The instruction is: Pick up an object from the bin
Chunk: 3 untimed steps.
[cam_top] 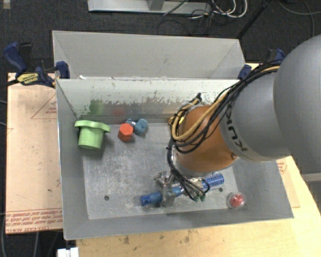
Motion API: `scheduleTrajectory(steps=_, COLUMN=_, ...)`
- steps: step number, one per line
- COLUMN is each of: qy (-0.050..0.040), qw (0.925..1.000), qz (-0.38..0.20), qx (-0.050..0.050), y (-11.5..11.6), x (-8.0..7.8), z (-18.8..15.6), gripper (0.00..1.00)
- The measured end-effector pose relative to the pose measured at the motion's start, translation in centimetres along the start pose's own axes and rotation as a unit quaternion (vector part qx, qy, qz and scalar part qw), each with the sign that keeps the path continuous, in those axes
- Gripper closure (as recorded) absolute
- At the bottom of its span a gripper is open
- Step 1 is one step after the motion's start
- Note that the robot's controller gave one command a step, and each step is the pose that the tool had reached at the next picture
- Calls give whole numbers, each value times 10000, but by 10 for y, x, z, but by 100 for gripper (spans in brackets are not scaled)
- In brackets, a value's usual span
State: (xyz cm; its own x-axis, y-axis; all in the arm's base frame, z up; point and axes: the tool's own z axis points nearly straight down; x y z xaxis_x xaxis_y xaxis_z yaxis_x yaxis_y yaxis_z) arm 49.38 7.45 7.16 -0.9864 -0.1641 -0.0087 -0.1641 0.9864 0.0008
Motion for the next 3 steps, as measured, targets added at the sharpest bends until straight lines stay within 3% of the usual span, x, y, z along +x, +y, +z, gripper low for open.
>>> scheduleTrajectory(steps=2, qy=40, qw=10000, qz=26, qx=-3, y=0, x=-1, z=-10, gripper=100)
scheduleTrajectory(steps=3, qy=18, qw=10000, qz=34, qx=1, y=1, x=-2, z=-62, gripper=100)
